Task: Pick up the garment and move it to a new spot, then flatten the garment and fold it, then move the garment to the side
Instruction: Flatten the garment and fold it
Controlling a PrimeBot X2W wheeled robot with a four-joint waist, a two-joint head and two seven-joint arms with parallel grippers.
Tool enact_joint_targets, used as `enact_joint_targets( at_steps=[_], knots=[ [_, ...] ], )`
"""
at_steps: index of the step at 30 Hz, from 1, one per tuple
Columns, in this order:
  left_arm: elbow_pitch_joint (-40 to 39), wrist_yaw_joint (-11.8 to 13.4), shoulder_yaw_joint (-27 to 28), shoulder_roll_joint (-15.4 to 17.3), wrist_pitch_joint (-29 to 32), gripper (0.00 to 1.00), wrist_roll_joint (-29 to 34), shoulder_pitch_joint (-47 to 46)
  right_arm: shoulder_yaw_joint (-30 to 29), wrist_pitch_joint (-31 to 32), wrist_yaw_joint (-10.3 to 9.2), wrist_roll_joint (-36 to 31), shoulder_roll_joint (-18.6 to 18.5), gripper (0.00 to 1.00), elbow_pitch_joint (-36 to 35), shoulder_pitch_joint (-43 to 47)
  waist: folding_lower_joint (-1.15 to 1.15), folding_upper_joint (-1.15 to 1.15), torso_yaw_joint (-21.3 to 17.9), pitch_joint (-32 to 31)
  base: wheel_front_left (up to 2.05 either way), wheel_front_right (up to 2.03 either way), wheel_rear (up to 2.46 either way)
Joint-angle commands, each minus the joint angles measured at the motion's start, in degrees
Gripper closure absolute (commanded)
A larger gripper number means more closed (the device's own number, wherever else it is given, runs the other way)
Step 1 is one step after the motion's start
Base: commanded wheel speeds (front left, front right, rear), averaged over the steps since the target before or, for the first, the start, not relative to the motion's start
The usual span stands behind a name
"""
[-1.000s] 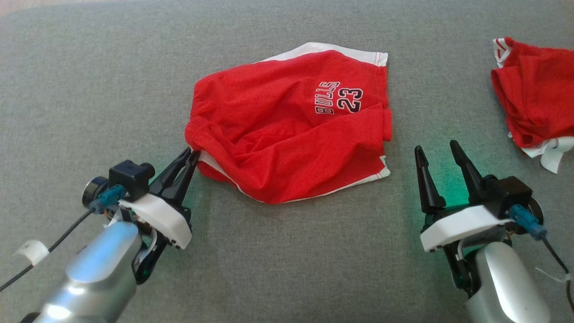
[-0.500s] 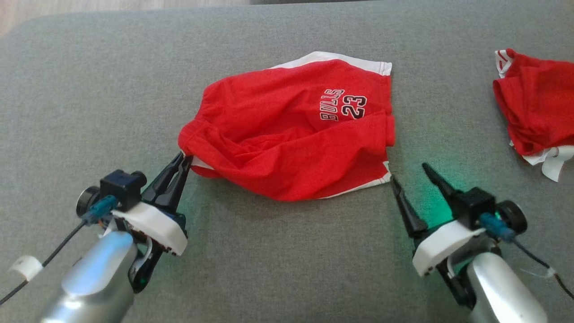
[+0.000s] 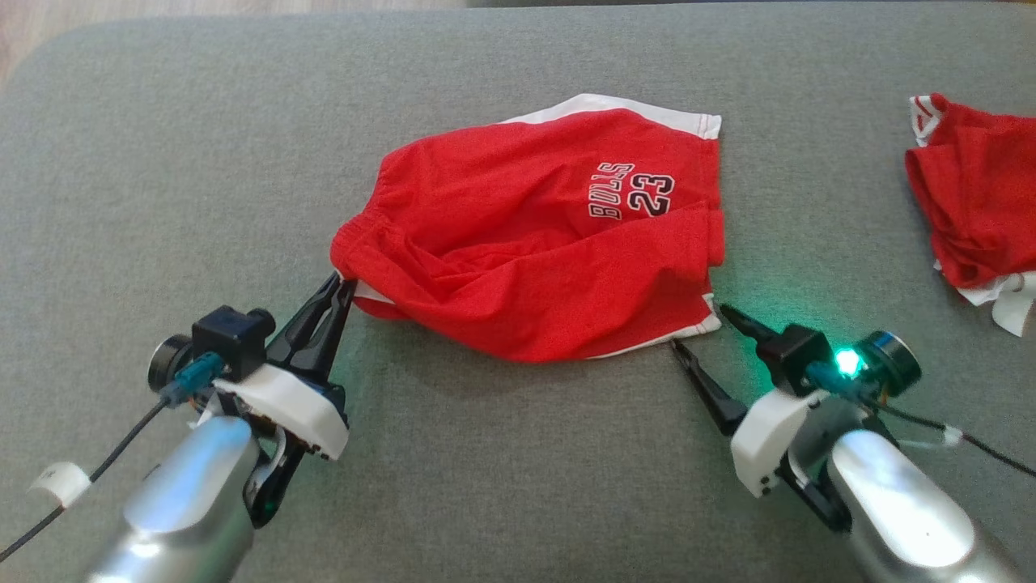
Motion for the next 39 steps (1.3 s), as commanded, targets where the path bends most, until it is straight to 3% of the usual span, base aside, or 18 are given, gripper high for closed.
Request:
enact_joint_targets(
  at_steps=[1, 11, 12, 13, 25, 32, 39],
  knots=[
    [-0.60, 0.17, 2.16, 1.42, -0.72, 1.00, 0.48, -1.79, 1.82, 0.35, -0.04, 0.67, -0.84, 0.00, -0.40, -2.27, 0.00, 0.00, 0.37, 0.26, 0.00, 0.00, 0.00],
    [0.00, 0.10, 0.90, 0.58, -0.72, 1.00, 0.31, -2.65, 7.60, 2.45, -0.04, 4.22, -2.23, 0.00, 5.00, -7.41, 0.00, 0.00, 1.90, 0.43, 0.00, 0.00, 0.00],
    [0.03, 0.09, 0.78, 0.58, -0.72, 1.00, 0.20, -2.65, 8.13, 2.77, -0.04, 4.81, -2.31, 0.25, 5.42, -7.65, 0.00, 0.00, 1.97, 0.33, 0.00, 0.00, 0.00],
    [0.07, 0.09, 0.64, 0.63, -0.72, 1.00, 0.11, -2.62, 8.76, 3.03, -0.04, 5.37, -2.43, 1.00, 5.76, -7.88, 0.00, 0.00, 2.00, 0.21, 0.00, 0.00, 0.00],
    [2.10, 0.08, -0.41, 2.64, -0.68, 1.00, -0.99, -0.35, 13.73, 2.45, -0.04, 10.81, -5.64, 1.00, 4.89, -8.28, 0.00, 0.00, -0.85, -4.77, 0.00, 0.00, 0.00],
    [0.71, 0.08, -1.77, 5.43, 1.69, 1.00, -2.07, 0.04, 15.42, 2.78, -0.04, 17.42, -9.58, 1.00, -2.74, -10.39, 0.00, 0.00, -3.21, -9.63, 0.00, 0.00, 0.00],
    [-7.83, 0.08, -3.83, 10.93, 9.18, 1.00, -3.04, -4.53, 14.34, 4.51, -0.04, 22.43, -13.39, 1.00, -10.95, -15.93, 0.00, 0.00, -4.02, -14.00, 0.00, 0.00, 0.00]
  ],
)
